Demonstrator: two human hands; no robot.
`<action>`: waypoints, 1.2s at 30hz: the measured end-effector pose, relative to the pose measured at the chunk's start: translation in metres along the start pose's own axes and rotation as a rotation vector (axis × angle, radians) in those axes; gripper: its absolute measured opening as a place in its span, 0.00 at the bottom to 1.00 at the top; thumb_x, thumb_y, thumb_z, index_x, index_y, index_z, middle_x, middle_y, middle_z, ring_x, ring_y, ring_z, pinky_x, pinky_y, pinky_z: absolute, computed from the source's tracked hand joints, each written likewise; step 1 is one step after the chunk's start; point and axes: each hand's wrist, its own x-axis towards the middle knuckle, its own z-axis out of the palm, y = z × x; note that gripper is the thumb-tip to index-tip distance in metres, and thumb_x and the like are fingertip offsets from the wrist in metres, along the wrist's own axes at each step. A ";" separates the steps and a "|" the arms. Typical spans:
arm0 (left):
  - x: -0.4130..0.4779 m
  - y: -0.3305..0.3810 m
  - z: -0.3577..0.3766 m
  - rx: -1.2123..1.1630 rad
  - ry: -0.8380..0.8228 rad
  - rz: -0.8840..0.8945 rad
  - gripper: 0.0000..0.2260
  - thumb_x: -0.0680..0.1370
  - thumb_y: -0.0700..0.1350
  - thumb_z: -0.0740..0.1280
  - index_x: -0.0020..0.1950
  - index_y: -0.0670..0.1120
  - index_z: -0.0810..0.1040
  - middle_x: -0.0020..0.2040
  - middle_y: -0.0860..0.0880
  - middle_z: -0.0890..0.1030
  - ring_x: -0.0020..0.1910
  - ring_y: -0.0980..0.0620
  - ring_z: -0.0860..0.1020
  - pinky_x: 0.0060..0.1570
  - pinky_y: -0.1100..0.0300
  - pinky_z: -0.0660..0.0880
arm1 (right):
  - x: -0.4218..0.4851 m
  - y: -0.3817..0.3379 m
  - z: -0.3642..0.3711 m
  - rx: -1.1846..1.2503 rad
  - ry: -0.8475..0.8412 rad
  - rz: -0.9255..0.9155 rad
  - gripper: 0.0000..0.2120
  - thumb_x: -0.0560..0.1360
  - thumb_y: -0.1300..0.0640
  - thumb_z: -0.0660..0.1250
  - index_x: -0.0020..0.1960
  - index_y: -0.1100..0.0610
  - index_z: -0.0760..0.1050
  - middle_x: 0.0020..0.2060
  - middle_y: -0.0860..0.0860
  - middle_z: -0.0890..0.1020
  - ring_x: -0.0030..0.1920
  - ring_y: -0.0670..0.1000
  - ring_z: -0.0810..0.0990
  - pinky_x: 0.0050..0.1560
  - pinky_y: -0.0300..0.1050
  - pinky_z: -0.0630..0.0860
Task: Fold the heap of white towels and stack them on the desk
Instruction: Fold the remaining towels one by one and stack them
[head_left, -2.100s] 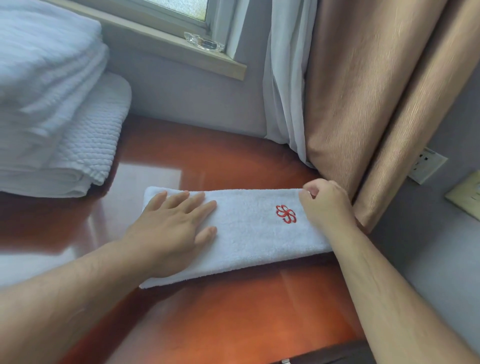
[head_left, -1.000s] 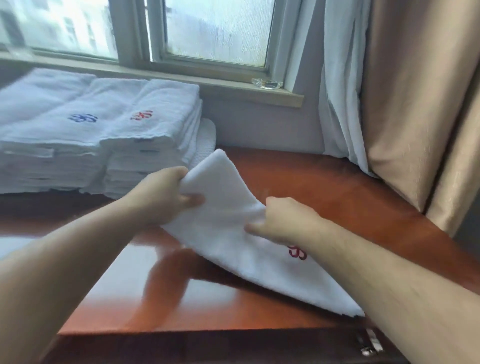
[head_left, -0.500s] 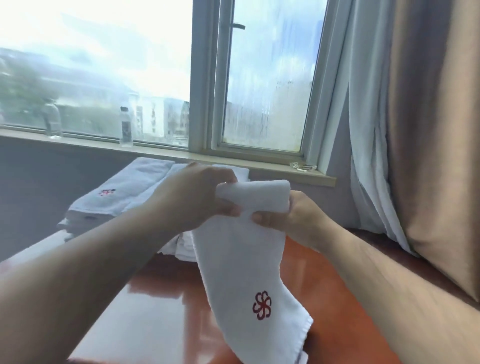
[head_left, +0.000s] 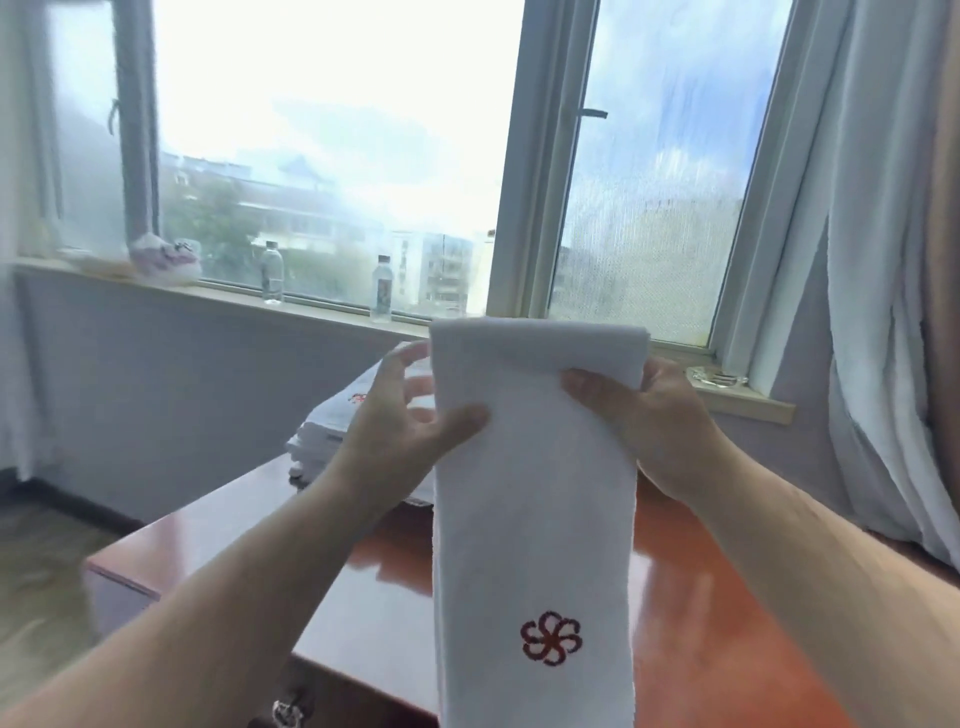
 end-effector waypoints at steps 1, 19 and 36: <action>-0.004 -0.008 -0.004 -0.081 -0.060 -0.069 0.44 0.62 0.60 0.80 0.73 0.53 0.65 0.58 0.47 0.84 0.52 0.49 0.85 0.49 0.50 0.83 | 0.003 -0.001 0.003 0.018 0.017 -0.004 0.10 0.70 0.54 0.77 0.49 0.58 0.85 0.46 0.58 0.87 0.44 0.56 0.85 0.46 0.54 0.83; 0.005 -0.096 0.009 -0.184 -0.184 -0.377 0.25 0.74 0.62 0.67 0.64 0.46 0.76 0.55 0.45 0.85 0.55 0.44 0.84 0.58 0.41 0.79 | 0.107 0.037 0.006 0.156 0.255 0.118 0.14 0.73 0.57 0.77 0.56 0.60 0.82 0.50 0.58 0.87 0.50 0.62 0.86 0.50 0.60 0.84; 0.123 -0.151 -0.021 -0.049 -0.108 -0.532 0.11 0.84 0.52 0.62 0.58 0.48 0.79 0.48 0.45 0.87 0.47 0.44 0.85 0.51 0.46 0.82 | 0.268 0.142 -0.001 0.115 0.200 0.312 0.14 0.82 0.55 0.66 0.61 0.64 0.78 0.54 0.60 0.85 0.51 0.59 0.86 0.46 0.52 0.84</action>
